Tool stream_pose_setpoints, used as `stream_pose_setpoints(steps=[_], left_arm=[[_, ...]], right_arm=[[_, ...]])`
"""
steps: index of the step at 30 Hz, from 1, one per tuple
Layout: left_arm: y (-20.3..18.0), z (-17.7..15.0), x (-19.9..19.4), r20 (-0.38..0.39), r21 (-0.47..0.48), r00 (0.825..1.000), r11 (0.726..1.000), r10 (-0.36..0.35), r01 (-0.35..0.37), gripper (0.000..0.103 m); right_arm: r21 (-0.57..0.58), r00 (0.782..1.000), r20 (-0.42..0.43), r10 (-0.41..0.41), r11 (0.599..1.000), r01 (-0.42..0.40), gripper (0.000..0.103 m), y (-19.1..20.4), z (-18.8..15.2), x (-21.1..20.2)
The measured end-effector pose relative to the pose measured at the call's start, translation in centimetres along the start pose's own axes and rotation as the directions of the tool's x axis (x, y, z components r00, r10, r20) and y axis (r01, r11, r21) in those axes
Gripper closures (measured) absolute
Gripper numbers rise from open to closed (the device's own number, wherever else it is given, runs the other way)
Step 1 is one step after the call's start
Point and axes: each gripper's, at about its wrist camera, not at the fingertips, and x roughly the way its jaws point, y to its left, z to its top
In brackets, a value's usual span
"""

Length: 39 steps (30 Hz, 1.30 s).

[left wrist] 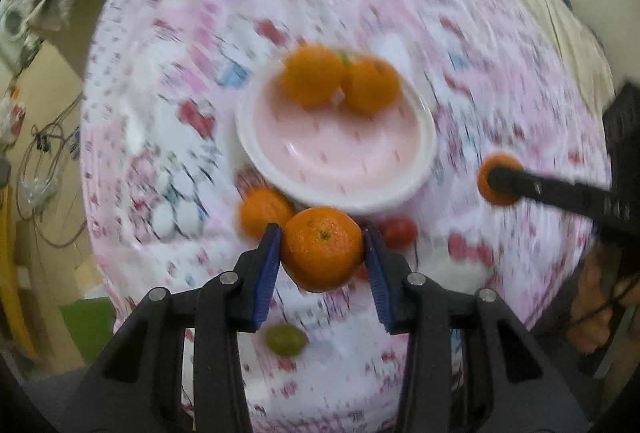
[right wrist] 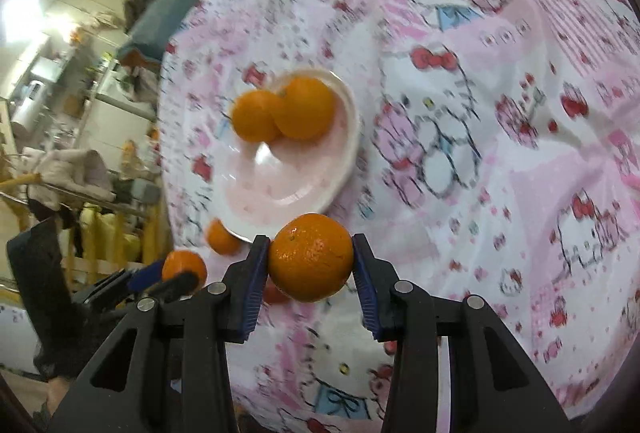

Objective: Organize fruits
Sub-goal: 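Grasp a mandarin with the right gripper while the left gripper grasps another mandarin, then place both held mandarins on the pink plate and open both grippers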

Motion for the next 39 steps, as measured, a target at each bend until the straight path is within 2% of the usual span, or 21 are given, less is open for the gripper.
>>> stream_pose_setpoints(steps=[4,9,17,26,39], left_arm=[[1.7,2.0,0.6,0.018,-0.065,1.0,0.998,0.001,0.0,0.066],[2.0,4.1,1.4,0.037,-0.035,0.998,0.999,0.043,-0.042,0.066],[2.4,6.6,4.2,0.033,-0.018,0.998,0.998,0.06,-0.059,0.066],[1.5,7.4,7.6,-0.009,0.013,0.999,0.999,0.045,-0.045,0.066],[0.1,7.6,9.3,-0.029,0.039,0.999,0.998,0.045,-0.043,0.065]], right_arm=[[-0.019,1.0,0.0,0.014,1.0,-0.014,0.06,0.7,1.7,0.6],[-0.036,1.0,-0.022,0.012,0.999,-0.013,0.06,1.4,3.8,2.1],[-0.062,0.997,-0.064,-0.033,0.998,0.029,0.06,1.4,6.4,5.7],[-0.044,0.996,-0.074,-0.043,0.998,0.04,0.06,0.5,7.3,7.3],[-0.013,0.995,-0.088,-0.052,0.999,0.051,0.059,-0.4,7.2,7.9]])
